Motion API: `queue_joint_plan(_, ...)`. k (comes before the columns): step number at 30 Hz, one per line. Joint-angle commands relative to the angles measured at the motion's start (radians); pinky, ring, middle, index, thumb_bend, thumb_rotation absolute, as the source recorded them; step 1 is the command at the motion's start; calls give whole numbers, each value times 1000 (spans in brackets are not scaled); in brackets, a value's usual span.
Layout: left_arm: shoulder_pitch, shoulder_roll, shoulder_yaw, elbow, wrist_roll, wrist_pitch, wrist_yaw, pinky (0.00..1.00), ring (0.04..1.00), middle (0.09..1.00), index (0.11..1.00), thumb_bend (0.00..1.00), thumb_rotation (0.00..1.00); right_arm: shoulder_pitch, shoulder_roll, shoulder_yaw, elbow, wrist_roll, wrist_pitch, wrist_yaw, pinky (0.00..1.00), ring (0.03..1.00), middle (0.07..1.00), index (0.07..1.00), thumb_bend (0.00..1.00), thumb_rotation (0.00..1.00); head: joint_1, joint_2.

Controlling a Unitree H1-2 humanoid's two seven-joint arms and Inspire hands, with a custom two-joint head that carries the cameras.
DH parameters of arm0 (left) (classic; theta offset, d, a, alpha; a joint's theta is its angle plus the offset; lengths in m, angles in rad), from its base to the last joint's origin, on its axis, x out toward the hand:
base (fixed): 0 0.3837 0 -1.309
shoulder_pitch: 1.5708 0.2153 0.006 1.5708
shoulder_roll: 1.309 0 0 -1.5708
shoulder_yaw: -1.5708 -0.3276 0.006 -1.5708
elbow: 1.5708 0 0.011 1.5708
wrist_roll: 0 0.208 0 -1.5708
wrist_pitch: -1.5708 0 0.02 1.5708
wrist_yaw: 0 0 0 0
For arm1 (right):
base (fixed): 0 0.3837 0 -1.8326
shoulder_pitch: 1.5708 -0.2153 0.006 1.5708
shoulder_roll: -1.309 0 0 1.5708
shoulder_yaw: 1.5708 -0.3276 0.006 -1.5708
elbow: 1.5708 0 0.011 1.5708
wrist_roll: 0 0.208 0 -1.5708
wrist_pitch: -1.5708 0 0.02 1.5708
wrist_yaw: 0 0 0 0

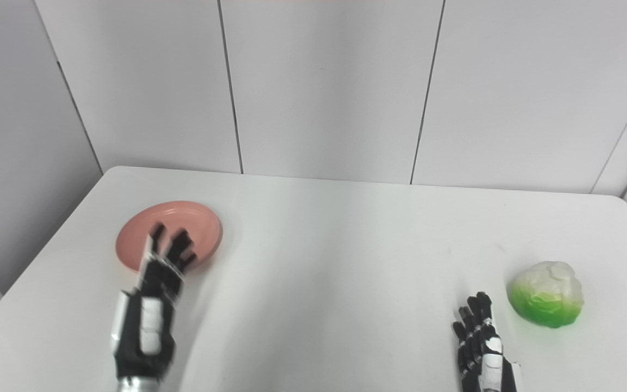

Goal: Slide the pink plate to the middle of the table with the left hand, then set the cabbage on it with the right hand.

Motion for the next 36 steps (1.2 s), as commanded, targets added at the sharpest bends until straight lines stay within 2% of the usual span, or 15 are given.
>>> queue_joint_plan(1,-155,53,39,-57,-10,20,17,808,869,875,890,903,917,55,0,9,24,-5,6,1,1000,999,1000,1000,803,1000,-3,1)
queue_joint_plan(5,-324,171,117,-5,-44,68,14,757,821,843,839,903,919,55,9,19,22,-26,4,-6,1000,996,1000,1000,811,1000,-15,6)
queue_joint_plan(10,-457,284,179,112,-54,106,22,740,809,818,797,914,900,59,15,28,1,-20,9,-11,1000,989,1000,1000,802,1000,-21,17)
queue_joint_plan(15,-562,389,224,364,-88,94,-1,780,823,838,799,921,884,67,13,37,-13,-21,7,-13,1000,991,1000,1000,812,1000,-27,23)
queue_joint_plan(17,-612,418,253,501,-131,120,0,795,833,845,802,907,897,69,13,39,-18,-20,12,-14,1000,991,1000,1000,816,1000,-31,28)
queue_joint_plan(20,-668,462,274,702,-158,97,-13,858,885,884,836,861,903,73,13,42,-27,-22,17,-17,1000,988,1000,1000,825,1000,-37,33)
queue_joint_plan(26,-712,516,267,964,-141,29,-16,869,893,904,870,790,915,81,6,49,-38,-23,15,-15,1000,988,1000,1000,829,1000,-47,41)
queue_joint_plan(28,-720,518,274,1016,-164,38,-26,835,886,895,853,796,894,83,5,50,-42,-25,16,-16,1000,985,1000,1000,837,1000,-48,44)
queue_joint_plan(31,-726,509,287,1104,-213,81,-76,825,866,862,830,829,859,88,6,50,-51,-25,22,-19,1000,980,1000,999,847,1000,-56,51)
queue_joint_plan(34,-727,491,290,1174,-248,97,-111,791,845,844,806,821,876,92,4,53,-58,-30,22,-20,1000,976,1000,997,841,1000,-59,54)
queue_joint_plan(36,-708,479,283,1202,-267,101,-157,802,864,863,830,810,894,99,4,54,-68,-34,24,-20,1000,976,1000,997,843,1000,-64,67)
